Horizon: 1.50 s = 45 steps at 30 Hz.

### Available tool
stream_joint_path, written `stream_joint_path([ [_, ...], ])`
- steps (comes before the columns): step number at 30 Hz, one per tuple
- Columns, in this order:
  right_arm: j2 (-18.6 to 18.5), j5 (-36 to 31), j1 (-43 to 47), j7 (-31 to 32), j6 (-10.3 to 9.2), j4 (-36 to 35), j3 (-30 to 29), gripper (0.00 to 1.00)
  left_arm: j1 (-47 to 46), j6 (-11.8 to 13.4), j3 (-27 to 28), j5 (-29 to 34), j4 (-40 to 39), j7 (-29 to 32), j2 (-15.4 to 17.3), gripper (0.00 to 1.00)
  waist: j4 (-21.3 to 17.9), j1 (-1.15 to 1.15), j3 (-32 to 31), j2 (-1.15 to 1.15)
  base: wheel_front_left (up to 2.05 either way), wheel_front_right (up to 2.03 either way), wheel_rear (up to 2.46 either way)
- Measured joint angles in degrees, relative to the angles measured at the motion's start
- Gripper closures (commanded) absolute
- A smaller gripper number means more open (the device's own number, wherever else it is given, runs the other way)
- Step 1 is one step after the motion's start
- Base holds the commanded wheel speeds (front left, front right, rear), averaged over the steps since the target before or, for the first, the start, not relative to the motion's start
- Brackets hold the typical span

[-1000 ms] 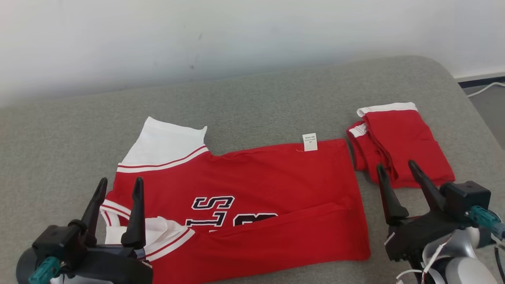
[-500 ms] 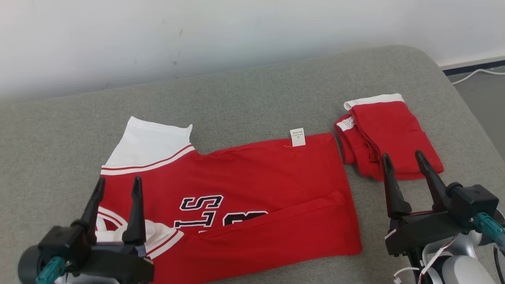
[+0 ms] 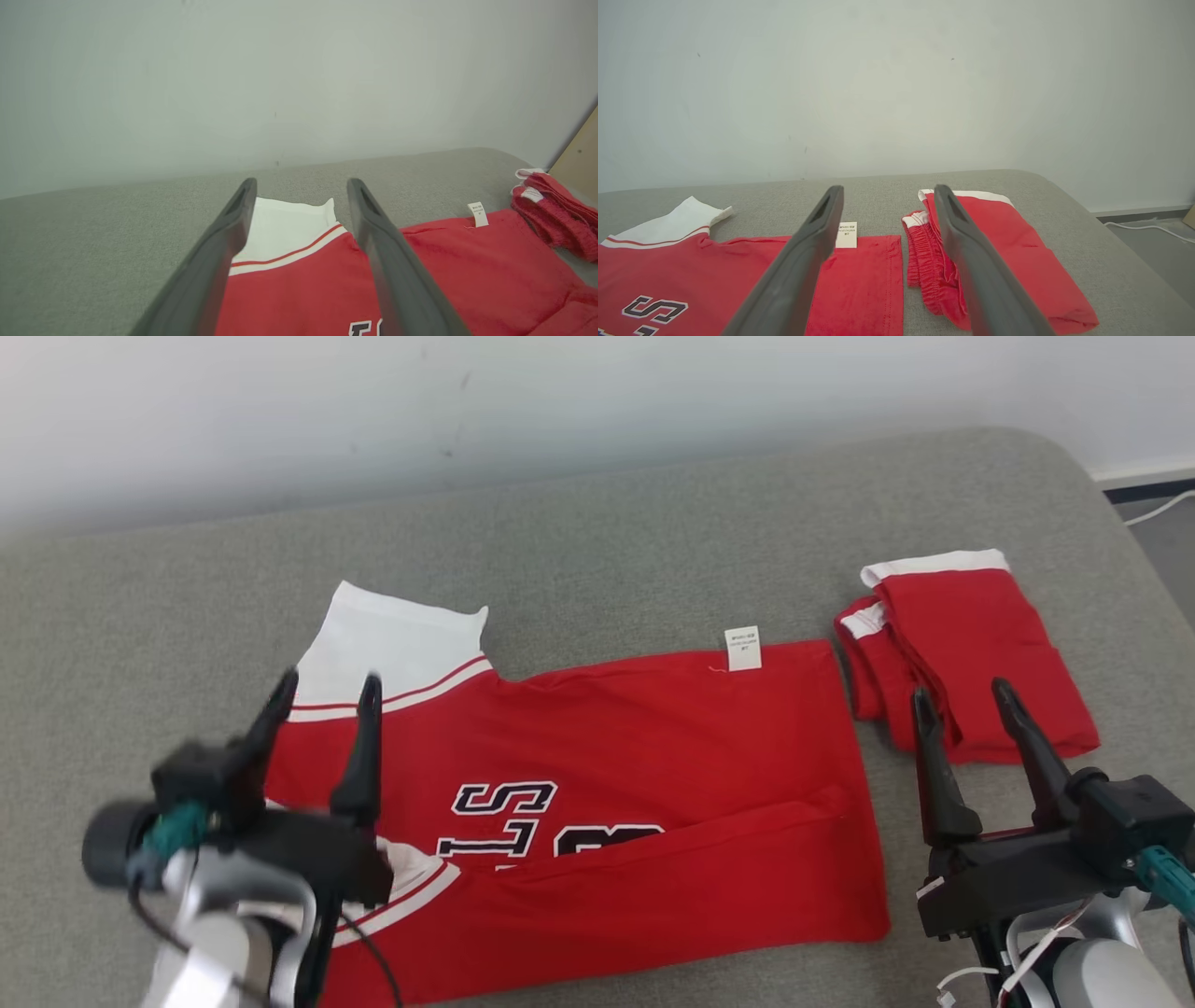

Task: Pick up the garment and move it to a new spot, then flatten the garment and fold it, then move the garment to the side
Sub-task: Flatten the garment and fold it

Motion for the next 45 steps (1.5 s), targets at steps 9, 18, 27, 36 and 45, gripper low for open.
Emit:
stream_joint_path([
  [9,-3.36,-1.97,-0.13,1.13,0.69,-7.1,-0.03,0.0,-17.39,-1.13,-0.21,0.18,9.47,10.37,-0.68,0.0,1.86,0.0,5.32,0.0,0.0,0.0,0.0],
  [18,-6.33,-4.44,-0.58,3.12,1.16,-14.33,-0.14,0.0,-28.34,0.0,1.64,-0.03,18.58,17.59,-1.48,0.0,2.93,0.01,11.68,0.0,0.0,0.0,0.0],
  [27,-7.35,-5.82,-1.87,5.44,1.16,-18.8,-0.41,0.0,-36.84,1.96,3.09,0.68,27.66,22.2,-0.98,0.0,2.85,0.0,18.89,0.01,0.0,0.0,0.0],
  [36,-7.56,-6.16,-2.51,6.5,1.11,-19.58,-1.04,0.0,-42.71,1.91,2.92,0.82,33.77,22.98,-0.79,0.0,2.03,0.0,23.34,0.01,0.0,0.0,0.0],
  [45,-7.49,-6.17,-2.88,7.21,0.96,-19.81,-1.11,0.0,-45.75,-0.42,1.42,0.96,38.49,22.56,-1.71,1.0,1.63,-0.01,23.55,0.0,0.0,0.0,0.0],
])
